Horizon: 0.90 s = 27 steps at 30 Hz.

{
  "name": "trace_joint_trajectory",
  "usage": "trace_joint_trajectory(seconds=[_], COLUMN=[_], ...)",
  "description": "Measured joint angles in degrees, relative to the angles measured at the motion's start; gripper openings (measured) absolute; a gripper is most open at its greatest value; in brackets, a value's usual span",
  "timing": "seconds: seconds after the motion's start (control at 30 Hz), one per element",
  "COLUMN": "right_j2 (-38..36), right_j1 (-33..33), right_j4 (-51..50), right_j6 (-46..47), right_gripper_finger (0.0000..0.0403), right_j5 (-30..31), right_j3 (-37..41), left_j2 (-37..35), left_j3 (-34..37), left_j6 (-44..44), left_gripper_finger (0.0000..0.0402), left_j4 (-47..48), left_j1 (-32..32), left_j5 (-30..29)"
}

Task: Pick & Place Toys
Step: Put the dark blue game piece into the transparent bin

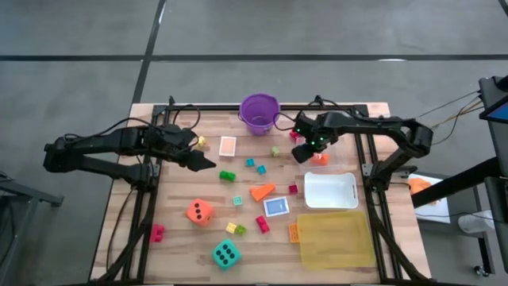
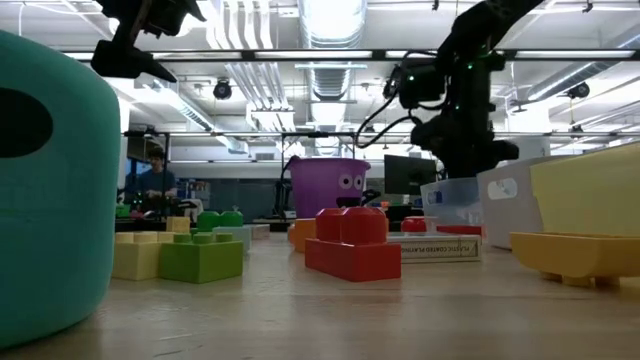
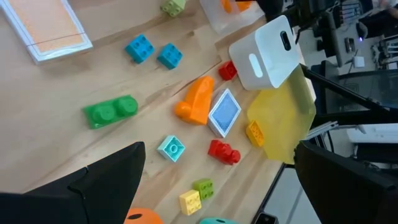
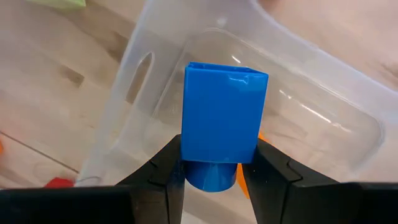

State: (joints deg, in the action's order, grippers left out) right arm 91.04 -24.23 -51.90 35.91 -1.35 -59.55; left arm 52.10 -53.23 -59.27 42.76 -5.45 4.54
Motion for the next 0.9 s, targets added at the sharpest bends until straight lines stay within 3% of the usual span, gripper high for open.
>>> trace_joint_trajectory(seconds=[0.33,0.57,0.9], right_j2=[5.55,4.38,3.99], right_j1=[0.00,0.07,0.26], right_j4=[0.93,6.43,7.15], right_j6=[-2.29,-2.00,-2.30], right_gripper_finger=[0.0123,0.0123,0.0123], right_j5=[0.00,0.00,-0.06], right_j3=[-0.09,3.76,1.82], left_j2=[0.00,0.00,0.00], left_j3=[0.00,0.00,0.00], left_j6=[0.80,0.97,0.97], left_gripper_finger=[0.0400,0.0400,0.0400], left_j4=[-0.02,-0.02,-0.04], left_j1=[0.00,0.00,0.00], left_j5=[-0.02,-0.20,-0.16])
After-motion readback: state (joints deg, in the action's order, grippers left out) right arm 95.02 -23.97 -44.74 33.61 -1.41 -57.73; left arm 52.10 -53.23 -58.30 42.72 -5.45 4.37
